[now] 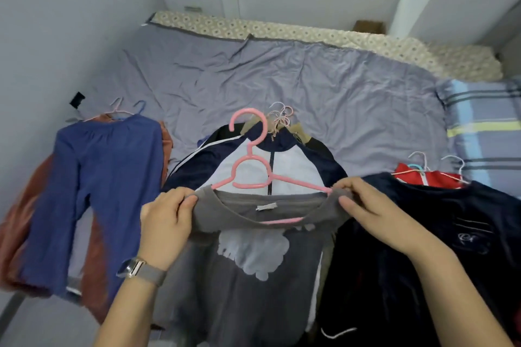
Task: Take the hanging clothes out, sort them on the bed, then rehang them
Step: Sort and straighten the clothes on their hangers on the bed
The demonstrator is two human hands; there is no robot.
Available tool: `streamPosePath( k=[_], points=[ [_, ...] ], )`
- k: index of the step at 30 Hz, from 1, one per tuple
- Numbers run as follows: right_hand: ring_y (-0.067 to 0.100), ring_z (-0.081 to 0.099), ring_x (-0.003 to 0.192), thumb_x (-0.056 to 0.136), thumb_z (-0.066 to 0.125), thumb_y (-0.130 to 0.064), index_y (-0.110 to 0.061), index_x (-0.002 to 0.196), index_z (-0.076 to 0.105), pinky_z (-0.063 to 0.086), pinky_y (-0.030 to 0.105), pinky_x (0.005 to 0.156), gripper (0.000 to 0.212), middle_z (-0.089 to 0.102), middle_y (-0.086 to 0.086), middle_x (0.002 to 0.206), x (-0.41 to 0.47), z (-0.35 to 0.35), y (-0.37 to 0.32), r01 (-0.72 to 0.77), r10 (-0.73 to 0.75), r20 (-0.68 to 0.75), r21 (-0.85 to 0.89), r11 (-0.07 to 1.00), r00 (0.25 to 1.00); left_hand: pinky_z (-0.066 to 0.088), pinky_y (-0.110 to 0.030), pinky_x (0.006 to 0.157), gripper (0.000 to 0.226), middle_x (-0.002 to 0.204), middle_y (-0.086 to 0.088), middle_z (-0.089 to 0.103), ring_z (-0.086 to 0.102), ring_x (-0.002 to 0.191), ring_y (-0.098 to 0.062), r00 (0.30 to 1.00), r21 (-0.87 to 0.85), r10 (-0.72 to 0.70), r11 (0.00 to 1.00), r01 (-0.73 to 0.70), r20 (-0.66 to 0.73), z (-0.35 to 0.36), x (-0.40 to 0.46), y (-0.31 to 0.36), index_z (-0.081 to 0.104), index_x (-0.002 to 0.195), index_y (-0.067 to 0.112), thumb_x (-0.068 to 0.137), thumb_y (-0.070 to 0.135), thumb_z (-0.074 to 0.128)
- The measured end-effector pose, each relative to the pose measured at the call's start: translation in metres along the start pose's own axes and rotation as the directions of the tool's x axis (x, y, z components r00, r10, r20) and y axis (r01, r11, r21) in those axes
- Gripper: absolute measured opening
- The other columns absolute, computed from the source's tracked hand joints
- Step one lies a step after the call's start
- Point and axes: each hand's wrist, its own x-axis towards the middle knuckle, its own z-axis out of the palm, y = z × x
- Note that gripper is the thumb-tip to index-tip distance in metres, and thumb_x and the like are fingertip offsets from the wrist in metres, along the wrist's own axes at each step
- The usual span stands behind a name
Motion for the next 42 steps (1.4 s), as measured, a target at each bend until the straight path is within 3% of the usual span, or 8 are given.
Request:
streamPosePath(
  k=[2,8,13,19,28,32,36,42],
  points=[
    [-0.001,0.052,0.104,0.095,0.051,-0.015,-0.038,0.111,0.056,0.035,0.011,0.091,0.028,0.061,-0.019,0.109,-0.034,0.014,-0.025,0.065,-0.073,-0.068,-0.105,0.992,0.995,0.039,-0.038,0.072,0.032,0.071,0.015,0.056,0.056,0.074,-0.019,0.999,-0.011,-0.021,1.0,0.021,-0.037,-0.032,-0.036,-0.007,0.059,0.078,0.028,0.083,0.044,0.031],
    [0.0,0.055,0.09,0.094,0.049,-0.017,-0.021,0.104,0.067,0.04,0.011,0.082,0.022,0.058,-0.022,0.09,-0.131,0.107,-0.118,0.14,-0.164,-0.28,-0.105,0.985,0.946,0.037,-0.037,0.074,0.017,0.069,0.011,0.058,0.059,0.08,-0.027,0.995,-0.01,-0.095,0.995,0.094,-0.039,-0.141,-0.155,-0.039,0.054,0.074,0.035,0.082,0.034,0.039],
    [0.006,0.051,0.093,0.097,0.049,-0.014,-0.021,0.107,0.066,0.039,0.017,0.086,0.021,0.058,-0.013,0.092,-0.182,0.177,-0.197,0.176,-0.195,-0.272,-0.094,0.98,0.942,0.043,-0.042,0.077,0.03,0.073,0.005,0.064,0.06,0.083,-0.027,0.989,0.009,-0.14,0.99,0.14,-0.037,-0.215,-0.234,-0.096,0.054,0.072,0.039,0.078,0.052,0.027],
    [0.004,0.05,0.088,0.095,0.05,-0.012,-0.018,0.105,0.066,0.037,0.013,0.081,0.019,0.055,-0.02,0.087,-0.243,0.203,-0.247,0.16,-0.195,-0.344,-0.126,0.979,0.919,0.039,-0.044,0.081,0.041,0.075,0.001,0.065,0.058,0.083,-0.029,0.993,0.031,-0.061,0.997,0.065,-0.102,-0.264,-0.274,-0.085,0.061,0.082,0.029,0.081,0.048,0.025],
    [0.005,0.056,0.089,0.095,0.051,-0.015,-0.017,0.104,0.066,0.042,0.018,0.081,0.017,0.064,-0.009,0.093,-0.334,0.21,-0.232,-0.03,-0.011,-0.528,-0.07,0.997,0.849,0.034,-0.039,0.077,0.038,0.079,0.005,0.066,0.058,0.083,-0.028,0.978,-0.006,0.204,0.979,-0.204,-0.042,-0.254,-0.287,-0.023,0.066,0.083,0.025,0.082,0.041,0.032],
    [0.005,0.058,0.086,0.093,0.053,-0.017,-0.021,0.094,0.068,0.045,0.025,0.082,0.016,0.065,-0.011,0.09,-0.364,0.2,-0.217,-0.047,0.026,-0.647,-0.015,0.999,0.762,0.028,-0.033,0.079,0.034,0.084,0.016,0.063,0.055,0.087,-0.018,0.96,-0.094,0.277,0.958,-0.272,0.044,-0.238,-0.295,0.011,0.062,0.087,0.036,0.082,0.046,0.031],
    [0.003,0.058,0.085,0.088,0.051,-0.022,-0.024,0.088,0.068,0.047,0.041,0.085,0.017,0.062,-0.023,0.086,-0.401,0.157,-0.19,-0.069,0.02,-0.754,-0.033,0.997,0.657,0.041,-0.028,0.089,0.01,0.092,0.025,0.067,0.057,0.092,0.003,0.936,-0.301,0.347,0.901,-0.313,0.063,-0.226,-0.308,0.055,0.066,0.09,0.046,0.087,0.038,0.061],
    [0.0,0.056,0.086,0.087,0.048,-0.024,-0.024,0.086,0.065,0.044,0.042,0.087,0.017,0.062,-0.024,0.088,-0.478,0.088,-0.127,-0.154,0.064,-0.834,-0.025,0.988,0.548,0.04,0.0,0.077,0.057,0.082,0.041,0.062,0.057,0.086,0.017,0.931,-0.518,0.344,0.823,-0.235,0.125,-0.174,-0.324,0.133,0.062,0.073,0.065,0.084,0.009,0.063]
  ],
)
